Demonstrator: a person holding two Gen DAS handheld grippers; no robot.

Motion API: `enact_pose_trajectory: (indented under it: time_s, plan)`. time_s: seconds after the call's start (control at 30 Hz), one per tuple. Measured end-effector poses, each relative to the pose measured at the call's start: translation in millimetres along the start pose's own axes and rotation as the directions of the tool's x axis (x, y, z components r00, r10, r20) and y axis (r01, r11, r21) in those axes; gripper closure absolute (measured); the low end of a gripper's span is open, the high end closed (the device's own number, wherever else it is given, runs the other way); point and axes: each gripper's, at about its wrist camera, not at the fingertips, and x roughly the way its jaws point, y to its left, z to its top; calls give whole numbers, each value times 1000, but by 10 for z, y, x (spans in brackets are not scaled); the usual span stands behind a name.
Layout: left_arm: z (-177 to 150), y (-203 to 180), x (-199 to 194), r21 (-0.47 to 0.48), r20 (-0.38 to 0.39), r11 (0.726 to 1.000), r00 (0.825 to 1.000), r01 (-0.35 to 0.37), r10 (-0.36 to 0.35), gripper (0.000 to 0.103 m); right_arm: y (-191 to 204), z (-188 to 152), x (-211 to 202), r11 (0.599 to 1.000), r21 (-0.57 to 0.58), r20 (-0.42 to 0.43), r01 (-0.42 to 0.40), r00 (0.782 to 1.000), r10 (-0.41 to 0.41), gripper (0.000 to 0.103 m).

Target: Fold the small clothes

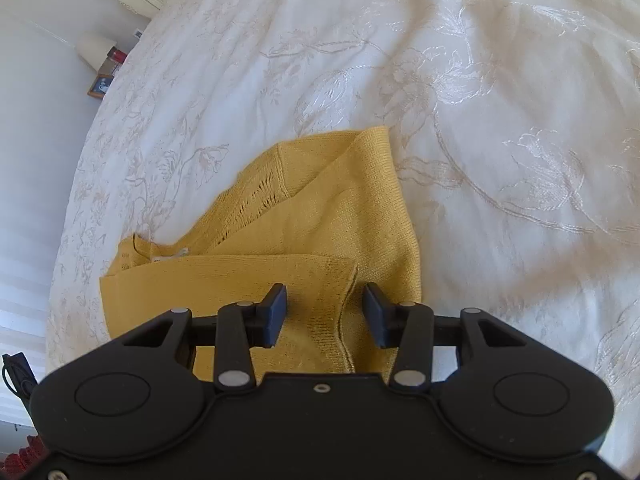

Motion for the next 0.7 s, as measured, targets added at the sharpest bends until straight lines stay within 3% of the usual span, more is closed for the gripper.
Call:
enact_pose_trajectory:
  time_s: [0.03, 0.07, 0.17, 0.27, 0.43, 0.53, 0.7]
  plan:
    - [2, 1, -8, 0, 2, 1000, 1000, 0, 0, 33, 41, -4, -9, 1000, -21, 2, 7, 1000, -7, 90]
    - [11, -3, -31, 2, 6, 1000, 1000, -2, 2, 34, 123, -7, -42, 997, -69, 14, 17, 1000, -16, 94]
    - [18, -49, -197, 10, 96, 999, 994, -53, 51, 42, 382, 14, -228, 974, -219, 87, 64, 995, -46, 94]
    - [39, -106, -309, 13, 162, 998, 985, -65, 62, 42, 483, 123, -350, 956, -268, 158, 119, 984, -78, 94]
    - [83, -126, -92, 18, 60, 996, 994, -90, 89, 42, 333, 276, -105, 965, -229, 104, 131, 989, -109, 92]
    - [59, -44, 23, -24, 15, 997, 997, -76, 77, 39, 245, 246, 46, 951, -242, 77, 194, 981, -180, 84]
    - [99, 11, 93, -19, -11, 997, 997, -71, 71, 25, 93, 189, 100, 951, -207, 80, 231, 973, -219, 84]
